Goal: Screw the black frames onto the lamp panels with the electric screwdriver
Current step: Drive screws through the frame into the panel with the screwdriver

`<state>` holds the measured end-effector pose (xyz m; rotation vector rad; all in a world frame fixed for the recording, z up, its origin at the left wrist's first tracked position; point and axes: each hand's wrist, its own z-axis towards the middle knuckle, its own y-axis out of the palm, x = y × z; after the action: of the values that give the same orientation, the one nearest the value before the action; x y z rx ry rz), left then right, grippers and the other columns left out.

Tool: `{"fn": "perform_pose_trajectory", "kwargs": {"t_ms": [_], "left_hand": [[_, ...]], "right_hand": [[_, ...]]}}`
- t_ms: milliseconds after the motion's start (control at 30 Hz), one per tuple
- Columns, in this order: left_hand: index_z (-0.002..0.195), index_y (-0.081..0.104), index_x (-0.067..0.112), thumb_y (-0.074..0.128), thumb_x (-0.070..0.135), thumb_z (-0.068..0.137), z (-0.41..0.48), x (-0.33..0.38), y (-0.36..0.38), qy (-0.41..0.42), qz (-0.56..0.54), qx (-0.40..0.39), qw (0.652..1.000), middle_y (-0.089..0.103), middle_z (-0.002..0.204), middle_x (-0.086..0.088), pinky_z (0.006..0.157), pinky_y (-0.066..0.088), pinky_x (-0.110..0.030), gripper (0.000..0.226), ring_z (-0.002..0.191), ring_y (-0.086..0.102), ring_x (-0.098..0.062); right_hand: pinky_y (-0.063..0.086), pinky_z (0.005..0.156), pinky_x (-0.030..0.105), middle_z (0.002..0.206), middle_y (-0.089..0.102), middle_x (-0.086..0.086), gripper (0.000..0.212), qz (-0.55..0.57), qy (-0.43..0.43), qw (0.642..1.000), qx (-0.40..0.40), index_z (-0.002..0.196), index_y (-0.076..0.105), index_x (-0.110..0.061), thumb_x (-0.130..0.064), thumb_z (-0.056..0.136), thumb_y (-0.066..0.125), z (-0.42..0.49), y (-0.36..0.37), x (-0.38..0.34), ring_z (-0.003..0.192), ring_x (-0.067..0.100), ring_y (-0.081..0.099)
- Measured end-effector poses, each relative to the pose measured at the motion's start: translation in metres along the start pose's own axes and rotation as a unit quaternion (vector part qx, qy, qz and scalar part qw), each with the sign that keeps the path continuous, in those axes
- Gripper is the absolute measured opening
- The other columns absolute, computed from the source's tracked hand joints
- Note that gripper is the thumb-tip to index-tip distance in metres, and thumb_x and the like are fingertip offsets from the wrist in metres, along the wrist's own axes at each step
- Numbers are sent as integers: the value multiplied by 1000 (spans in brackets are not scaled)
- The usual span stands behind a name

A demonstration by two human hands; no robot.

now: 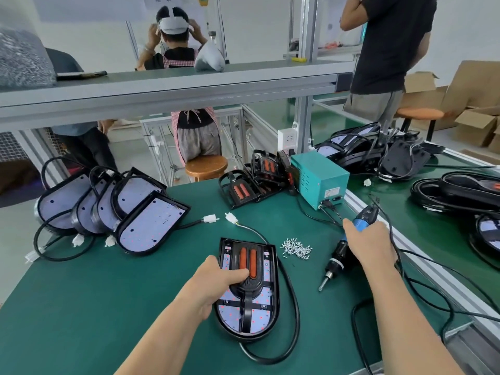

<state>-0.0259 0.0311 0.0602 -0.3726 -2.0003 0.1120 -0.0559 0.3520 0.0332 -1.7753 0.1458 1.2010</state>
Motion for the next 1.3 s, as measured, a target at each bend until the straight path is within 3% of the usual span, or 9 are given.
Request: {"fn": "perform_pose_trajectory", "kwargs": {"t_ms": [233,367,567,633,733,867,1000,1167,1300], "left_hand": [[113,60,13,85,19,79,4,-14,-3,23,-50,5,998,78,98,0,89,55,-39,42,93,74,-19],[113,62,17,85,26,79,3,-20,-7,41,-58,-3,997,78,98,5,94,54,-41,42,93,75,-16],[113,63,18,85,28,77,3,-26,-7,57,-79,1,995,78,97,6,87,54,-36,44,89,75,-13],[113,62,17,86,28,77,4,-27,-7,60,-82,0,995,78,97,5,91,54,-40,45,90,75,-15],[112,62,15,89,27,74,5,-27,-8,70,-86,0,994,78,97,3,94,54,-42,48,91,75,-17],[113,62,17,85,25,79,3,-26,-8,78,-82,-12,993,78,97,4,95,54,-41,42,90,75,-15],[114,63,18,84,26,80,3,-26,-8,82,-81,-14,993,78,98,5,91,55,-37,41,91,75,-14],[117,64,14,86,27,78,3,-28,-11,78,-100,-35,991,78,101,0,93,55,-40,46,95,75,-19],[118,64,14,86,37,66,3,-29,-15,86,-107,-56,989,78,105,-3,99,53,-46,61,99,74,-22]], "right_hand": [[41,75,41,118,55,21,62,19,-41,998,32,127,41,1,-50,97,58,-23,2,13,92,40,55],[34,107,48,149,34,30,72,-50,-98,993,29,149,27,11,-35,101,55,-51,7,21,131,45,38],[35,110,50,136,53,22,41,-47,-292,950,98,130,61,1,-19,95,66,-87,10,10,130,40,45],[46,96,44,110,62,6,23,2,-329,944,37,111,70,-10,-27,97,62,-100,15,-3,106,29,58],[43,81,33,100,60,-8,35,-15,-294,948,-122,97,66,-23,-52,98,45,-116,30,-27,92,15,59],[43,100,36,137,58,-5,54,-77,-247,939,-228,141,54,-24,-55,97,48,-114,52,-58,125,18,54],[44,95,36,135,58,3,64,-96,-189,922,-324,148,45,-20,-47,91,57,-110,64,-84,120,23,56],[45,104,53,132,62,22,54,-59,-173,913,-363,125,60,4,-35,87,63,-109,74,-96,122,39,57],[49,98,39,108,72,5,33,-52,-218,878,-424,101,72,-14,-43,87,73,-102,64,-96,106,24,66]]}}
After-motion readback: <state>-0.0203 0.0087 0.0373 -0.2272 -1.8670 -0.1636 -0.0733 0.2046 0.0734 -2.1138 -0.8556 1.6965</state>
